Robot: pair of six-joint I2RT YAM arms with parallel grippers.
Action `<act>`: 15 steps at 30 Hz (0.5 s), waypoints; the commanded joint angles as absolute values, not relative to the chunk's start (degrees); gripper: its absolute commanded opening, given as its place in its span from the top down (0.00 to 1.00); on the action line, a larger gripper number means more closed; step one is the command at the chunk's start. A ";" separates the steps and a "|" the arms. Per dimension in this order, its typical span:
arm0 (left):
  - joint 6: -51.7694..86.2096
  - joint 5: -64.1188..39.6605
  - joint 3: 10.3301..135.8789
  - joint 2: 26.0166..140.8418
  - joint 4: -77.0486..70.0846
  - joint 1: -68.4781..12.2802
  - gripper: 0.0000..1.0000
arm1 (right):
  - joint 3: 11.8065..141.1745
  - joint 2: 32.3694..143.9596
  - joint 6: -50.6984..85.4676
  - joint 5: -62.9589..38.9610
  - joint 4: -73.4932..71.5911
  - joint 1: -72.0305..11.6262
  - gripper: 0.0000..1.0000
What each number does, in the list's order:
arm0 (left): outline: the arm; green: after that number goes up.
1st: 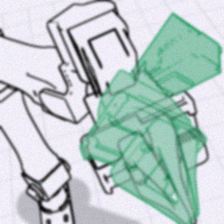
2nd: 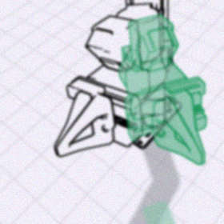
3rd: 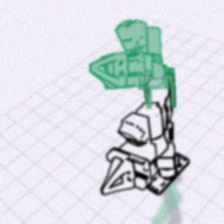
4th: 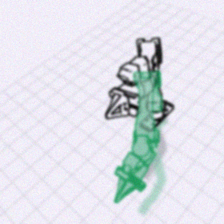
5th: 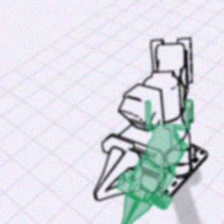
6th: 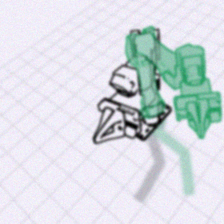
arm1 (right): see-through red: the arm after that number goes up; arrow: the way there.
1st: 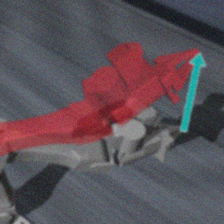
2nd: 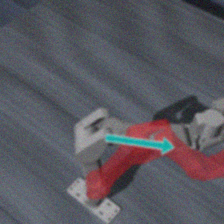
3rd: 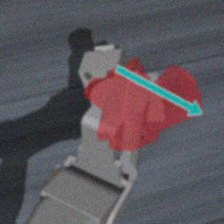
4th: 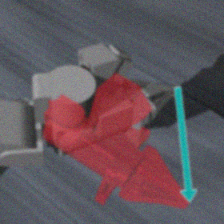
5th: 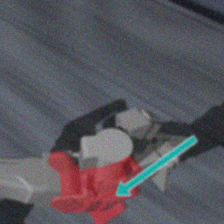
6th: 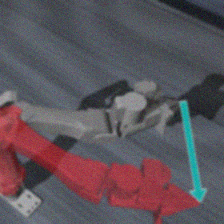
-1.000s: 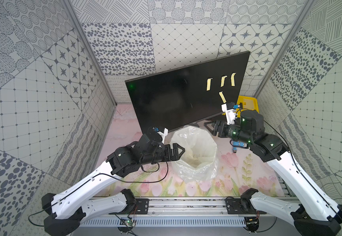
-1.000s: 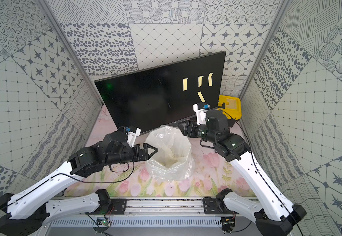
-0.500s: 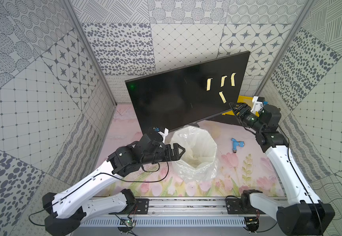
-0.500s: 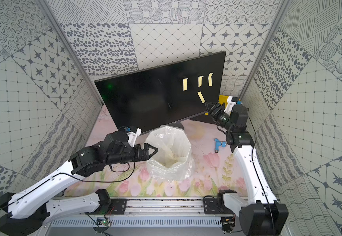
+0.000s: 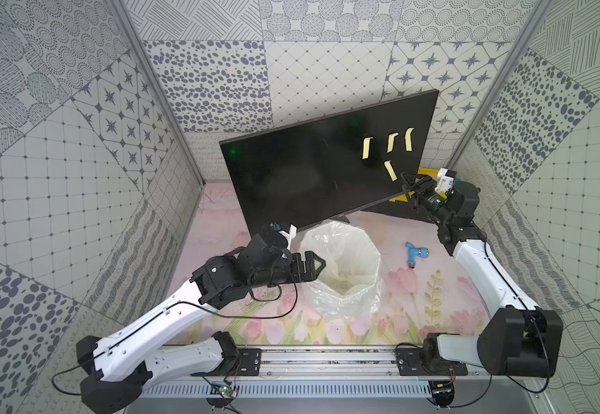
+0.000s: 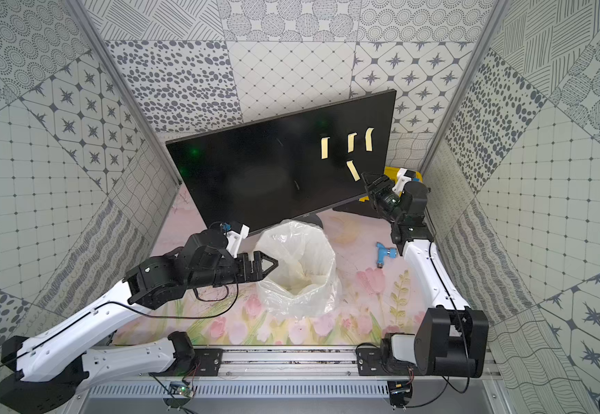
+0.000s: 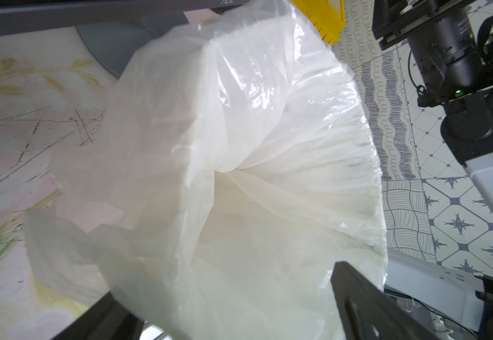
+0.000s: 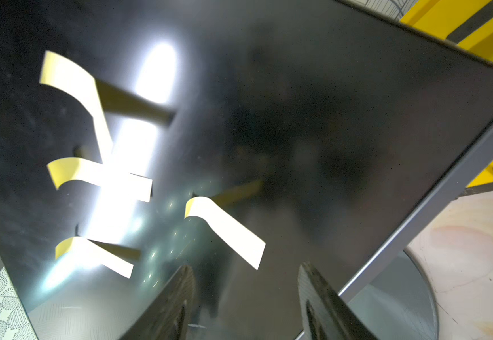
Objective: Remove the sticky note from the monitor
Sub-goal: Tear off the sticky note from the monitor.
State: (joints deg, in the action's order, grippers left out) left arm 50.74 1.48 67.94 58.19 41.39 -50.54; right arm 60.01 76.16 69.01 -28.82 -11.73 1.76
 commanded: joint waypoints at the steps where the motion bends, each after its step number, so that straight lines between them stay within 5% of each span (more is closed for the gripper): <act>1: 49.31 1.32 68.95 58.51 39.28 -50.89 0.01 | 60.46 78.00 71.08 -29.73 -18.07 2.00 0.41; 15: 49.23 1.41 68.99 58.45 39.66 -50.89 0.01 | 62.76 82.59 71.27 -30.94 -20.20 1.52 0.49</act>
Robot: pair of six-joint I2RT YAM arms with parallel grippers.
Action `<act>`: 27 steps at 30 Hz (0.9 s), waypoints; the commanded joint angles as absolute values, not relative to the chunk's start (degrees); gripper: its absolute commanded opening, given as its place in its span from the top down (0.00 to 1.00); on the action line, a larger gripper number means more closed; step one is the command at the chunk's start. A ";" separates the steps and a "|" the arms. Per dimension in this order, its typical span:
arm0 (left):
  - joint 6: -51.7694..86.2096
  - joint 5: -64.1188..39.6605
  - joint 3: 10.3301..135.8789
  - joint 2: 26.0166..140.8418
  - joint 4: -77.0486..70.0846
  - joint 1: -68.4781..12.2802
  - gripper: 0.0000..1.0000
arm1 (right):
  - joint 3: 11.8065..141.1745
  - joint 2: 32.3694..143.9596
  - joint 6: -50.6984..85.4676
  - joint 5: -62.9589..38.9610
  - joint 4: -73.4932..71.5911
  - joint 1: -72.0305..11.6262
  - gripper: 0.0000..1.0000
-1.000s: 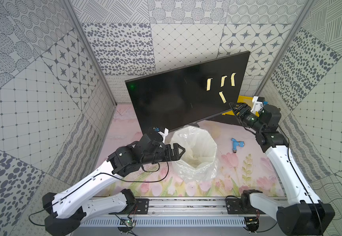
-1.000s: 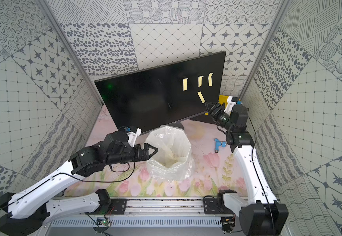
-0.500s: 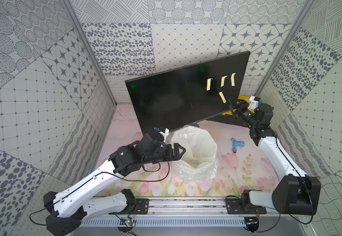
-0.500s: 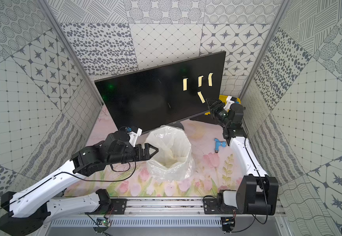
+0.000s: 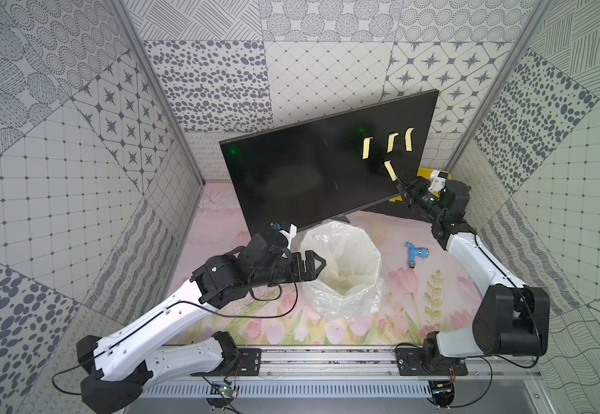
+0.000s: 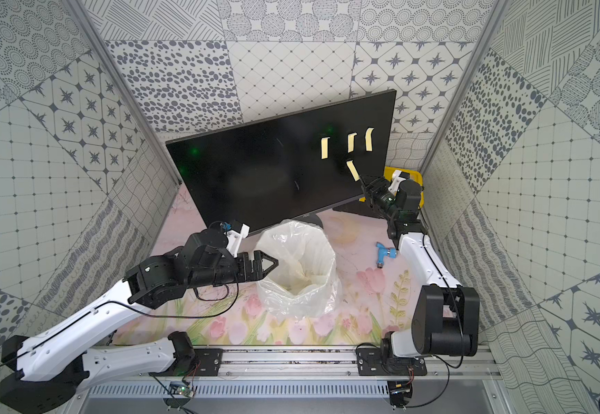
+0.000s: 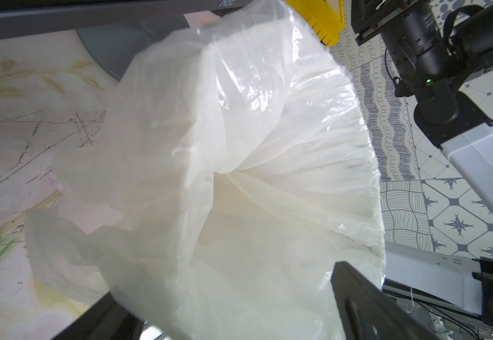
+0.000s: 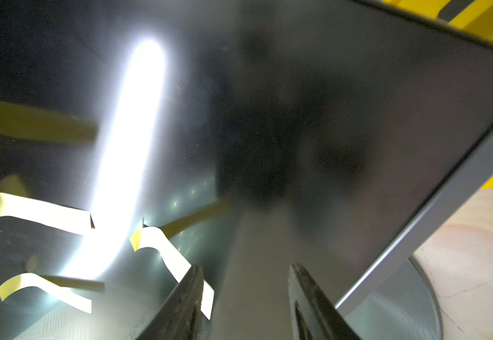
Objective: Remove the sticky note from the monitor
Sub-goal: Tear off the sticky note from the monitor.
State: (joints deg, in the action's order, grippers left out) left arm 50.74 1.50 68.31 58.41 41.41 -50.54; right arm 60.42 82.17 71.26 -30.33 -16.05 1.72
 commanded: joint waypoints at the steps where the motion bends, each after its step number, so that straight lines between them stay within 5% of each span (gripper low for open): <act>1: 49.19 1.41 68.99 58.46 39.64 -50.89 0.01 | 63.01 82.65 71.20 -30.98 -20.25 1.41 0.49; 19: 49.17 1.41 68.39 58.19 39.46 -50.99 0.01 | 66.01 84.66 70.61 -31.03 -20.00 -0.52 0.51; 27: 49.09 1.45 68.29 57.96 39.55 -50.93 0.01 | 65.47 84.50 70.58 -31.11 -20.39 -0.88 0.63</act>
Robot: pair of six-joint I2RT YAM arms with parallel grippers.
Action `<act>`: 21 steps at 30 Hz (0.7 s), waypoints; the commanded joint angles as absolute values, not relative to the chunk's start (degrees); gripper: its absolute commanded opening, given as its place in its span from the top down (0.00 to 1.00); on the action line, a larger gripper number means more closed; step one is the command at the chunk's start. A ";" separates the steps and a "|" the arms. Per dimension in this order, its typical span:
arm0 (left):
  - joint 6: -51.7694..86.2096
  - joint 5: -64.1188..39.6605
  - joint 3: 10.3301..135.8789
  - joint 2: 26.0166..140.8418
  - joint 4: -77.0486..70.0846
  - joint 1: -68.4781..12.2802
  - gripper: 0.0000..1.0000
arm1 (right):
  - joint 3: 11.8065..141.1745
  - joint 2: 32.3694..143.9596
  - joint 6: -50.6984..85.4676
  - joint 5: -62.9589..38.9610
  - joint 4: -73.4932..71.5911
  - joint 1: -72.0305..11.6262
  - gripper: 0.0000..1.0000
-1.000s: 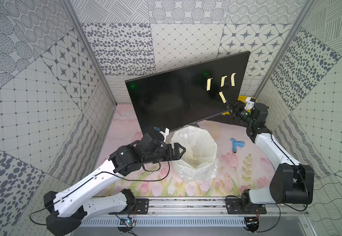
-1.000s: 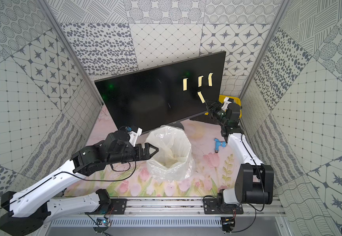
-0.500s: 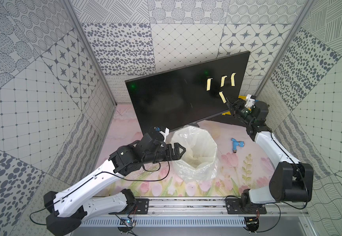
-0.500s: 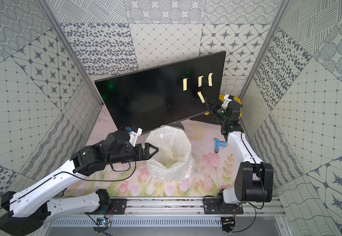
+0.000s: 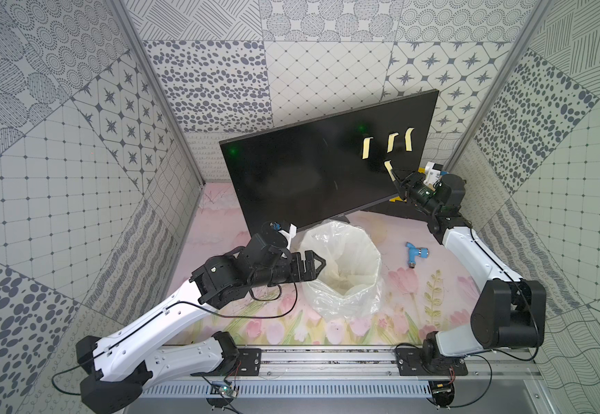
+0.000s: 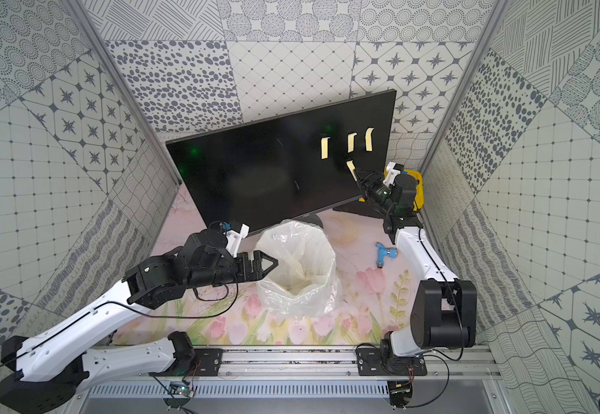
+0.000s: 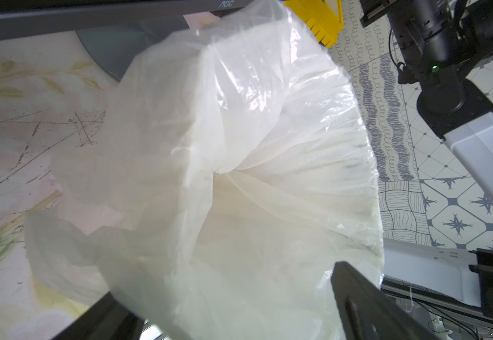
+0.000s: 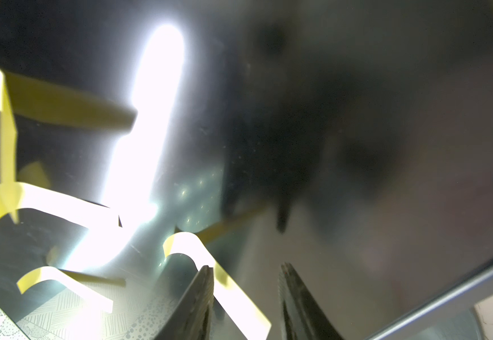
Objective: Remove the sticky note from the monitor
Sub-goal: Tear off the sticky note from the monitor.
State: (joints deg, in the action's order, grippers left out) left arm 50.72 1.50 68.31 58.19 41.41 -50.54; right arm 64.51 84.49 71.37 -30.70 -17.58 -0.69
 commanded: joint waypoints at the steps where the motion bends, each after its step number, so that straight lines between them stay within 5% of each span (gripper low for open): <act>1: 49.06 1.49 68.29 58.00 39.53 -51.00 0.01 | 65.38 84.32 70.46 -31.11 -20.34 -0.88 0.65; 14: 49.07 1.57 67.95 57.76 39.49 -50.93 0.01 | 64.25 82.50 70.09 -31.77 -19.38 -0.88 1.00; 21: 49.13 1.67 67.59 57.35 39.40 -50.94 0.01 | 61.68 77.65 70.22 -32.78 -18.17 -0.88 1.00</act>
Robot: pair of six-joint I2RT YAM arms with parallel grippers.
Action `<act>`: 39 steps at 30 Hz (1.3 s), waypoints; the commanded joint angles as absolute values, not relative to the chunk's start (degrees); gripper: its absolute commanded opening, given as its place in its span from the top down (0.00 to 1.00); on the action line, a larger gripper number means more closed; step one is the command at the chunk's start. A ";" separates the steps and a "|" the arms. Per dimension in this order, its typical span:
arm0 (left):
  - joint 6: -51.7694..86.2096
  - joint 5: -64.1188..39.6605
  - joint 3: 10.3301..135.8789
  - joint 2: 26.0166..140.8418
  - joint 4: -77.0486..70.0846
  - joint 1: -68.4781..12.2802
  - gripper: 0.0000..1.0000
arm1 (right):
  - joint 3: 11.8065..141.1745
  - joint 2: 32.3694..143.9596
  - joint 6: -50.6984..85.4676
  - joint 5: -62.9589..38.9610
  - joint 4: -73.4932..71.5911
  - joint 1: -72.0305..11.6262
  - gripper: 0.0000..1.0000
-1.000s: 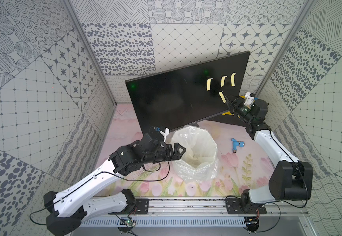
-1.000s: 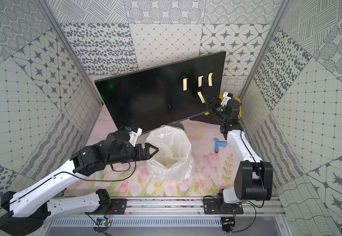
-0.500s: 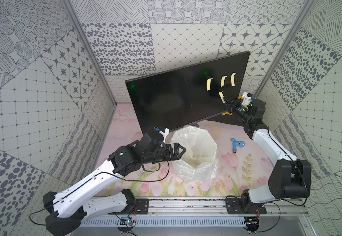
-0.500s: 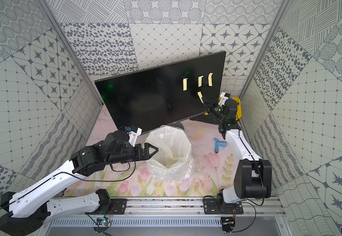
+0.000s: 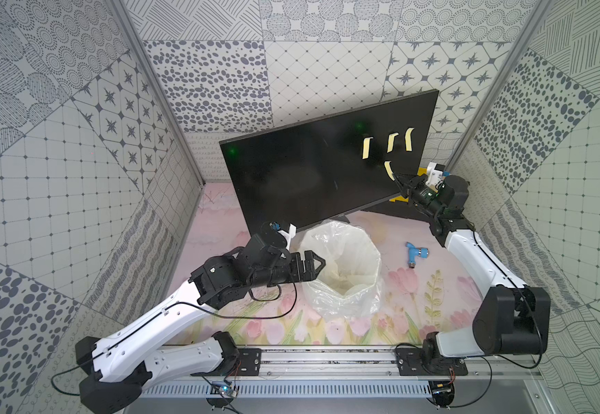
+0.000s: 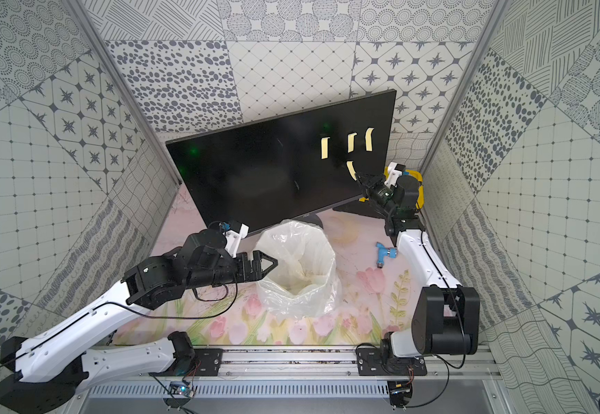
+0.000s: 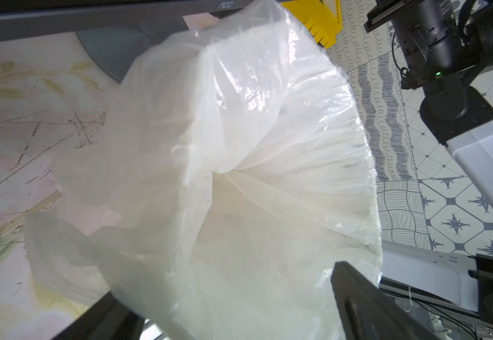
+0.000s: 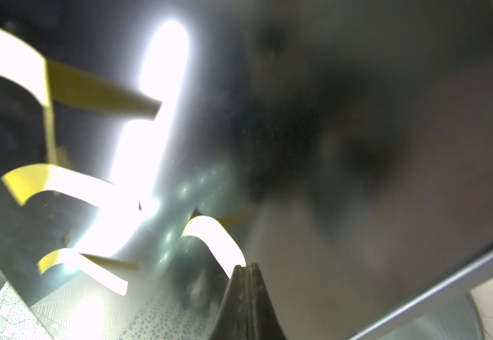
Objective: Remove the sticky note from the monitor
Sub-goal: Tear off the sticky note from the monitor, then place the sticky note in the trash bin.
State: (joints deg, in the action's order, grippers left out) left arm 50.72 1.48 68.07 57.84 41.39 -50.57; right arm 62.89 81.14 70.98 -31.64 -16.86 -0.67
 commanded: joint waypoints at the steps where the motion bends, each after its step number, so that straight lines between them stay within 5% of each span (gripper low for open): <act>1: 49.19 1.71 67.45 57.22 39.51 -50.83 0.01 | 61.25 76.48 70.08 -32.92 -17.67 -0.88 1.00; 15: 49.43 1.72 66.56 56.75 38.69 -50.89 0.01 | 57.64 59.16 64.36 -38.61 -1.87 -3.53 1.00; 31: 50.04 3.34 66.01 56.28 38.81 -50.92 0.01 | 63.49 59.01 40.94 -31.75 27.36 -32.54 1.00; 35: 50.18 3.83 66.45 56.71 39.98 -50.89 0.01 | 65.38 60.37 37.28 -26.97 31.26 -38.05 0.62; 39: 50.18 4.58 67.26 57.15 41.66 -50.89 0.01 | 66.03 60.68 36.38 -24.46 31.82 -39.68 0.42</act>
State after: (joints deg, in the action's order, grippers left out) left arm 50.76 2.85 66.13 56.82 41.36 -50.57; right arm 64.10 60.53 39.44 -28.29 30.65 -39.11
